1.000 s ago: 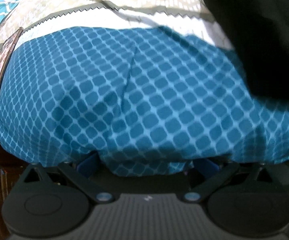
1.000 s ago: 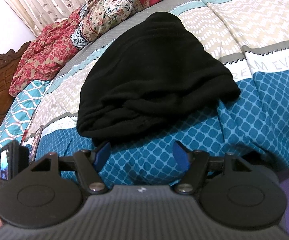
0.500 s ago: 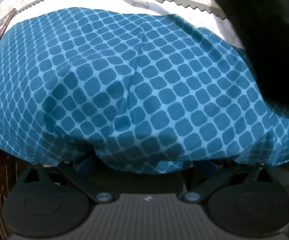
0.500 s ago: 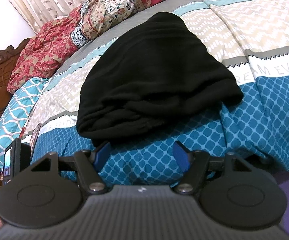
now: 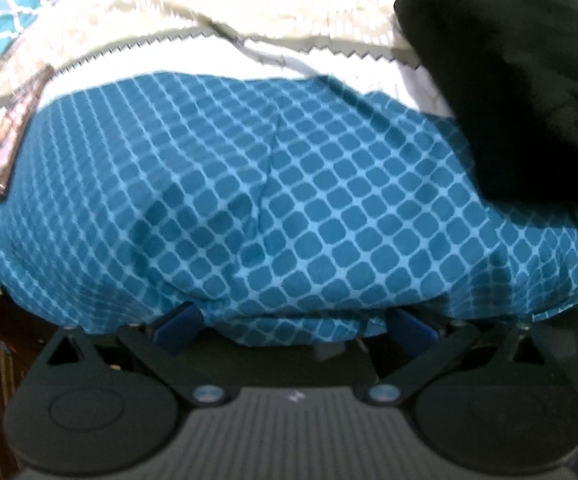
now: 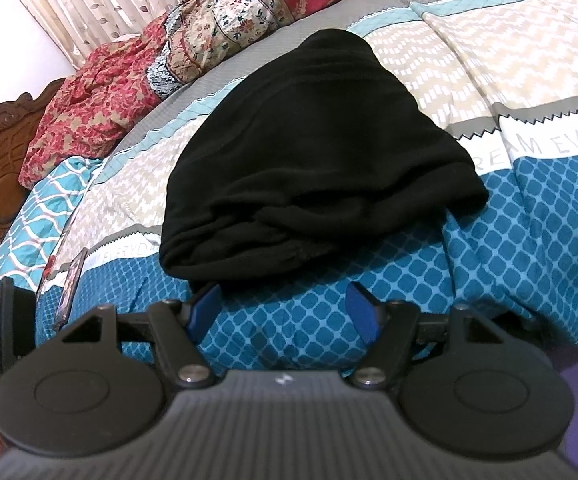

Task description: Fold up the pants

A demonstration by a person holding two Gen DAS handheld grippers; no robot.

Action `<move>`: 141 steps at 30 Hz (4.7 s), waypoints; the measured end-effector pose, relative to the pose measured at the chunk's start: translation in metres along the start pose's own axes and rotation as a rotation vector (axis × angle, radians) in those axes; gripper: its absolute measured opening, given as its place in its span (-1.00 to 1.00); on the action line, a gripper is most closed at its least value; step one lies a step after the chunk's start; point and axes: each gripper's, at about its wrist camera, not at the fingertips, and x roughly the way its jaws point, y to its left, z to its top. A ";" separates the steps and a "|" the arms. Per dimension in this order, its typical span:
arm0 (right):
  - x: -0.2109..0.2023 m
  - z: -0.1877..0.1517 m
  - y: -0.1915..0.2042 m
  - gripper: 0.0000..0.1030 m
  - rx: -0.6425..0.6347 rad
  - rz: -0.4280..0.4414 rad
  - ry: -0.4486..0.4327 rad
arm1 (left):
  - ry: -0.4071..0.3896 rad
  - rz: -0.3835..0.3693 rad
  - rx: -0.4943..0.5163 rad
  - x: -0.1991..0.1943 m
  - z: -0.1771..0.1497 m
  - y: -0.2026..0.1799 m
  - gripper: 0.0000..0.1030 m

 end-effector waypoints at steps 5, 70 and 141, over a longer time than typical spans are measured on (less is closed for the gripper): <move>-0.002 0.000 -0.002 0.38 0.009 0.006 -0.006 | -0.035 -0.004 0.004 -0.013 0.008 0.002 1.00; -0.041 0.049 -0.047 0.69 0.039 0.017 -0.237 | -0.204 -0.173 -0.037 -0.053 0.103 0.000 1.00; 0.220 0.259 -0.018 0.49 -0.124 0.181 -0.122 | -0.416 -0.434 -0.105 0.074 0.420 -0.021 0.79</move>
